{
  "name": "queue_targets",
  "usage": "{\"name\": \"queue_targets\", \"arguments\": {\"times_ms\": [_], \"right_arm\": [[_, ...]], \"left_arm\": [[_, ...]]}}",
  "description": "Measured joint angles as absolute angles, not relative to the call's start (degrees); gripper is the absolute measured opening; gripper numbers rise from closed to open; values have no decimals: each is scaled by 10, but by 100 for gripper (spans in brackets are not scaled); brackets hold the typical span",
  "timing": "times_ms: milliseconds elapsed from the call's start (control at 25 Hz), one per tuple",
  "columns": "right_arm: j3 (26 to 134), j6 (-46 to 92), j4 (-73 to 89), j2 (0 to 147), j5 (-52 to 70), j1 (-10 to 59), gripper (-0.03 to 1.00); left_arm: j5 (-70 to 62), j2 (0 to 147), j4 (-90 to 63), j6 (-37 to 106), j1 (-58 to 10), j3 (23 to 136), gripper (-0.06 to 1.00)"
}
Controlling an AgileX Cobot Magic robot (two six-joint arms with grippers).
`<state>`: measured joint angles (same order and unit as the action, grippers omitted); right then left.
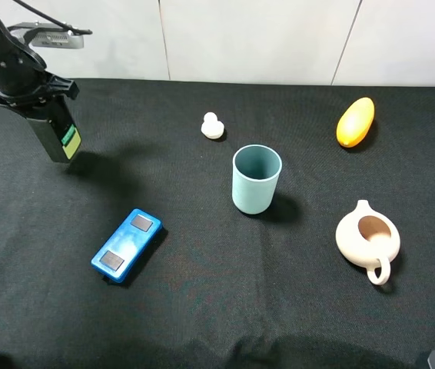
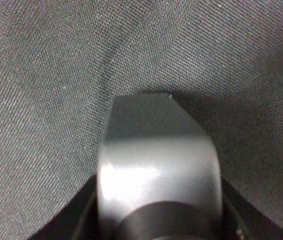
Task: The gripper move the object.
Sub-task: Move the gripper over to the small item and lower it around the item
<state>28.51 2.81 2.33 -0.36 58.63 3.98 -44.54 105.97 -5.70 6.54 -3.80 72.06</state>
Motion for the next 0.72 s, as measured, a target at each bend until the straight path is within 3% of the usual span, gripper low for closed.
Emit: {"name": "queue_targets", "arguments": {"times_ms": [720], "right_arm": [[285,28,23,-4,586,40,69]], "left_arm": [[-575,1026,-81,67,-40,796,49]]}}
